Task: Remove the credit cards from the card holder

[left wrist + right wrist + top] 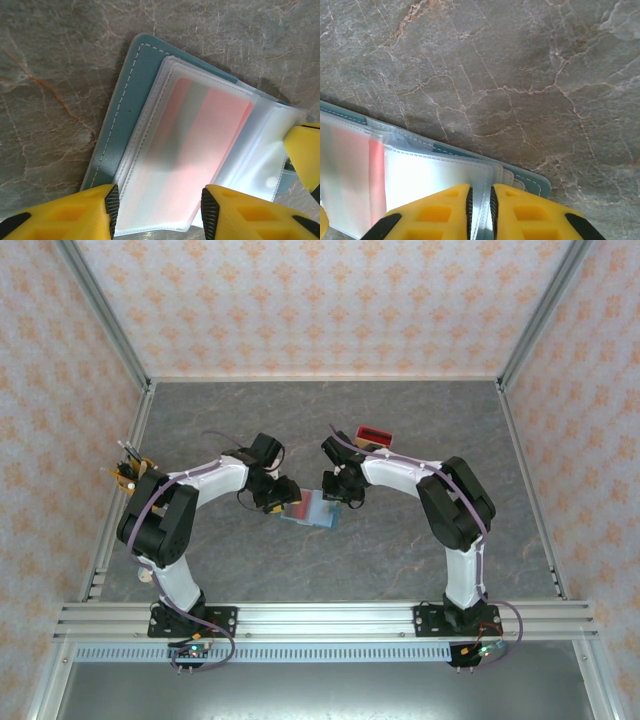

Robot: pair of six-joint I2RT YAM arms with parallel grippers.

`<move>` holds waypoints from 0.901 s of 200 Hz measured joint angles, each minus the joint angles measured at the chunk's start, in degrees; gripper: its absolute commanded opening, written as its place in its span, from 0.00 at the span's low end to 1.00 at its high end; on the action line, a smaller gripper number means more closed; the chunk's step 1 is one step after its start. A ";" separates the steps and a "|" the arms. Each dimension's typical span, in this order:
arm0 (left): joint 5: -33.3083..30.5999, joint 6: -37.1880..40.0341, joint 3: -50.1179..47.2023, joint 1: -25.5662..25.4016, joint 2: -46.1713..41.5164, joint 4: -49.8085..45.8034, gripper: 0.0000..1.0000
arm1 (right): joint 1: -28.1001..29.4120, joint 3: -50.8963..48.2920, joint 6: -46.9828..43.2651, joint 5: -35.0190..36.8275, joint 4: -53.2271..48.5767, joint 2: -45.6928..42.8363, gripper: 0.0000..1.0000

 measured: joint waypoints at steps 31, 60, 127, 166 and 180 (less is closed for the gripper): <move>0.31 0.00 0.07 0.00 0.52 0.24 0.54 | 0.00 0.00 0.00 0.00 -0.02 0.11 0.20; 1.05 0.00 0.42 0.00 0.87 0.37 0.56 | 0.00 0.00 0.00 -0.02 0.00 0.11 0.21; -1.01 3.08 3.26 -1.53 2.25 -2.45 0.61 | 0.00 0.00 0.00 -0.07 0.00 0.11 0.21; -1.70 5.97 4.09 -1.88 3.26 -3.54 0.61 | 0.00 -0.04 0.00 -0.20 0.04 0.20 0.21; -1.44 6.86 4.35 -1.84 3.61 -3.85 0.61 | 0.00 -0.04 0.00 -0.31 0.07 0.20 0.21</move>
